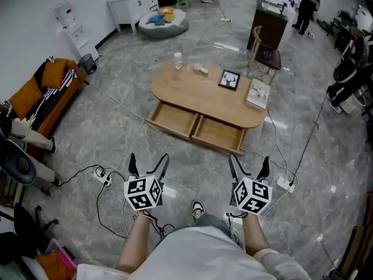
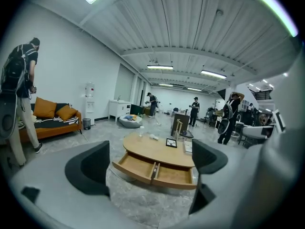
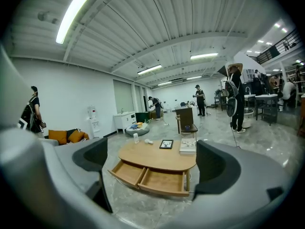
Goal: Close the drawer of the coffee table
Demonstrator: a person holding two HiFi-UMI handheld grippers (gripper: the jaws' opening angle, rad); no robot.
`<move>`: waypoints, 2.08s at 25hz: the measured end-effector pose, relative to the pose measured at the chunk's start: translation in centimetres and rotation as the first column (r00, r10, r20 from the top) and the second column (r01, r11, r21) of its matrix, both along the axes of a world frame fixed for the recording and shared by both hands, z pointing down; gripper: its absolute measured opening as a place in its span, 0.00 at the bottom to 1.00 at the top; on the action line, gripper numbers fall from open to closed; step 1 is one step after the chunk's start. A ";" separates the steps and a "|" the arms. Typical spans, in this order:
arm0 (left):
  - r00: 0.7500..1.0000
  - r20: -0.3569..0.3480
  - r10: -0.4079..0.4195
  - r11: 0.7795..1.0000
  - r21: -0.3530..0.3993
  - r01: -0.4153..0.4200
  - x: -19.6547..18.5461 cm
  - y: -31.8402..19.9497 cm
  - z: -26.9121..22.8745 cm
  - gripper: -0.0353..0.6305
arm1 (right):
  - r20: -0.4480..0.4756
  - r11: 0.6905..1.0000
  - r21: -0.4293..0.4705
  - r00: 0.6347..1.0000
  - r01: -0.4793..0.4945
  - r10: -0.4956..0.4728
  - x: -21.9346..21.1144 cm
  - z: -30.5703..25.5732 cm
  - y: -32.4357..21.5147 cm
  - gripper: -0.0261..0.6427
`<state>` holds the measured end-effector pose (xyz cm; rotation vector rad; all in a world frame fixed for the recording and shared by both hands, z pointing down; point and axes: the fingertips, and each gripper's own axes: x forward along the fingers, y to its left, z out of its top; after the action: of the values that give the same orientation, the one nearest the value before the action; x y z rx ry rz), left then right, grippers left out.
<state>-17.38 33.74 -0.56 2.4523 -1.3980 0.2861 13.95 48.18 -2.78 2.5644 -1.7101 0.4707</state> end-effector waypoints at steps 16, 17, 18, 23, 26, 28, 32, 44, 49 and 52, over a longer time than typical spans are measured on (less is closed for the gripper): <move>1.000 -0.018 0.007 0.999 -0.035 -0.008 4.7 -13.8 1.9 0.85 | 0.026 0.995 -0.077 0.998 -0.062 0.064 6.6 2.9 -11.1 0.92; 1.000 -0.019 0.017 0.999 -0.039 -0.017 4.9 -15.1 2.3 0.85 | 0.026 0.994 -0.082 0.997 -0.073 0.075 6.6 3.2 -11.9 0.92; 0.999 -0.020 0.027 0.999 -0.043 -0.028 5.0 -16.5 2.6 0.85 | 0.022 0.993 -0.085 0.996 -0.085 0.088 6.5 3.3 -12.9 0.92; 0.994 -0.014 0.108 0.993 -0.052 -0.108 5.9 -24.8 3.1 0.86 | 0.019 0.979 -0.078 0.982 -0.187 0.189 6.4 2.8 -18.5 0.92; 0.984 0.003 0.178 0.983 -0.035 -0.178 6.8 -29.9 2.0 0.85 | 0.020 0.964 -0.071 0.966 -0.257 0.259 6.2 2.0 -21.6 0.92; 0.976 0.010 0.216 0.976 -0.029 -0.216 7.4 -33.5 1.7 0.85 | 0.020 0.951 -0.064 0.952 -0.302 0.304 6.2 1.8 -23.6 0.92; 0.957 0.024 0.288 0.957 -0.022 -0.288 8.0 -40.1 0.8 0.85 | 0.034 0.918 -0.054 0.918 -0.394 0.396 5.3 1.6 -26.9 0.92; 0.894 0.045 0.445 0.895 -0.048 -0.443 13.7 -45.7 2.3 0.85 | 0.047 0.829 -0.109 0.830 -0.549 0.556 5.5 4.1 -27.1 0.92; 0.891 0.049 0.452 0.891 -0.080 -0.447 15.4 -44.5 3.6 0.85 | 0.029 0.830 -0.134 0.835 -0.541 0.549 6.8 4.6 -26.2 0.92; 0.891 0.063 0.450 0.891 -0.095 -0.444 15.7 -43.6 4.5 0.85 | 0.030 0.833 -0.156 0.840 -0.531 0.541 7.3 5.4 -25.5 0.92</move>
<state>-1.67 -9.91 3.95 2.6962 -0.8069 0.5391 21.25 22.65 2.58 2.9210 -0.8883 0.6767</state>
